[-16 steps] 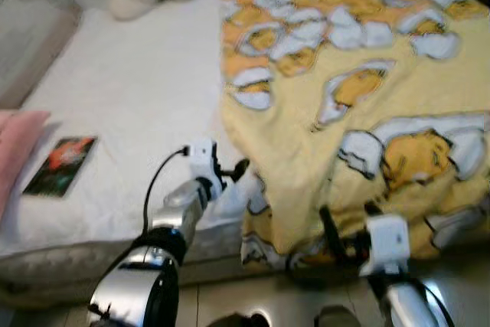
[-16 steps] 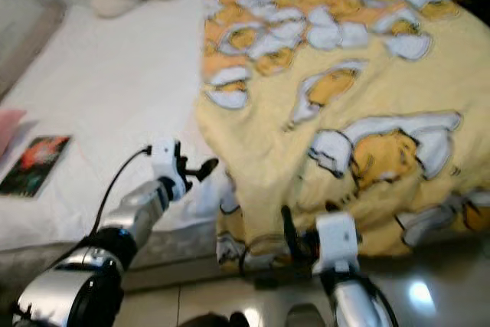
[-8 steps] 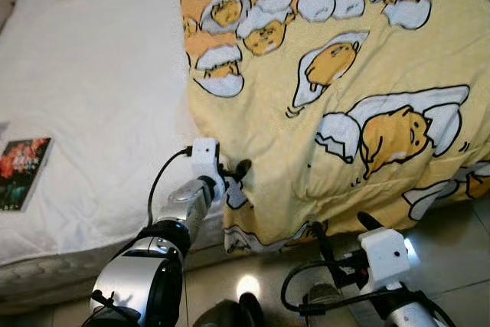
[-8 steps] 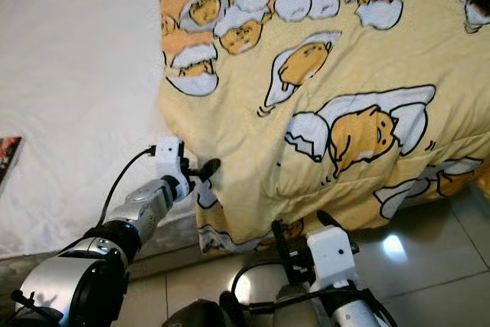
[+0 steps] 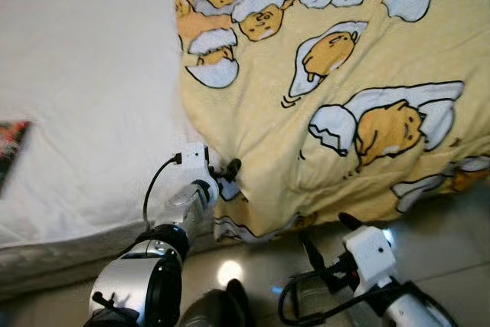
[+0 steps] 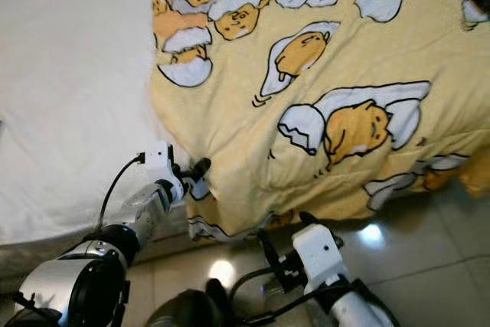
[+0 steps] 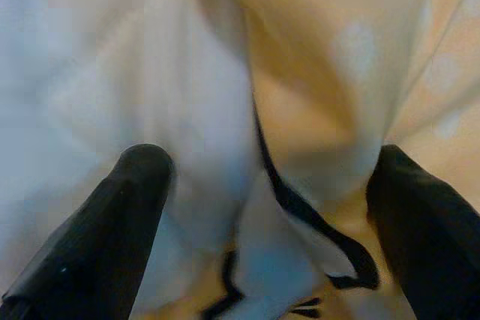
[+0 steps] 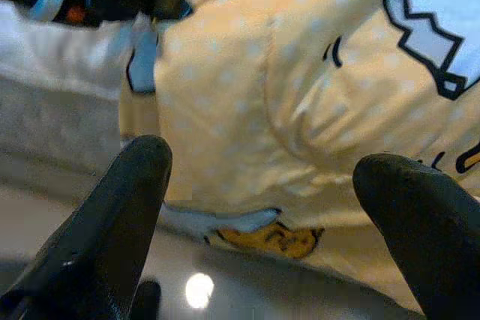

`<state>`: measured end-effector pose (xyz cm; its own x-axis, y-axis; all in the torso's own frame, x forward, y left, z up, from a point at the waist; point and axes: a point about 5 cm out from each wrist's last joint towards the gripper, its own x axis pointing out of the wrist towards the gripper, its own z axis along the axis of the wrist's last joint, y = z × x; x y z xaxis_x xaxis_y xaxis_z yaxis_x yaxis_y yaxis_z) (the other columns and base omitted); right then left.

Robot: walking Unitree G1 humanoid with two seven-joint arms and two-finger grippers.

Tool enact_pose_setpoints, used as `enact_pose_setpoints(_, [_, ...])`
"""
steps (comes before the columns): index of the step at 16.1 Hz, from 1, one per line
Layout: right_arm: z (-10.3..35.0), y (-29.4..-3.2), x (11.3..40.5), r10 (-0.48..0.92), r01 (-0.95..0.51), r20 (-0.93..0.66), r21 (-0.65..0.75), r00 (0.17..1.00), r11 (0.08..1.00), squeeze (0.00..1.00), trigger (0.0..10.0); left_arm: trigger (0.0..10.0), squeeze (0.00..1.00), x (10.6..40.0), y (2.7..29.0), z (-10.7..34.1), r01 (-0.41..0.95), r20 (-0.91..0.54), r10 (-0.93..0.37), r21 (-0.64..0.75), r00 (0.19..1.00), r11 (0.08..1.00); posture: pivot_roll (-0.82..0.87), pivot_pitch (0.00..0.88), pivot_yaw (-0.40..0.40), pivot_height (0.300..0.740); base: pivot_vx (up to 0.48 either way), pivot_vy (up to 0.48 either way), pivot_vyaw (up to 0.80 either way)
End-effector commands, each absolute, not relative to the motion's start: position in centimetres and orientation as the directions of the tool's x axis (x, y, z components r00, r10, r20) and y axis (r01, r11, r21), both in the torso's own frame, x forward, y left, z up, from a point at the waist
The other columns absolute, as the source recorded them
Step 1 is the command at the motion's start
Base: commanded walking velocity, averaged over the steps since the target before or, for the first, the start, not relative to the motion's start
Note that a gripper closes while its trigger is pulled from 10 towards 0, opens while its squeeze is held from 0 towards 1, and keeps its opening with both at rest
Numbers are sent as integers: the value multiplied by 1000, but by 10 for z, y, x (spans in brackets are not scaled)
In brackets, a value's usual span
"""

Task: Clean up the room

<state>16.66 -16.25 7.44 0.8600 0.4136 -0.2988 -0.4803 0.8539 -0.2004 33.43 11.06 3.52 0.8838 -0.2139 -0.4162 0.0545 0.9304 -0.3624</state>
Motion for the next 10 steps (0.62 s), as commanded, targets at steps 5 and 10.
enact_pose_setpoints(5, [80,-186,182,449,-538,-359,-203,818,818,0,10000,10000,0,316,97,15,-36,-467,-173,-405,867,914,-421,192,-11,740,0,0,0])
enact_pose_setpoints(10, [80,-171,204,528,-605,-343,-178,777,776,0,10000,0,0,300,113,-1,-216,-468,-53,-502,882,838,-327,168,-55,740,0,0,0])
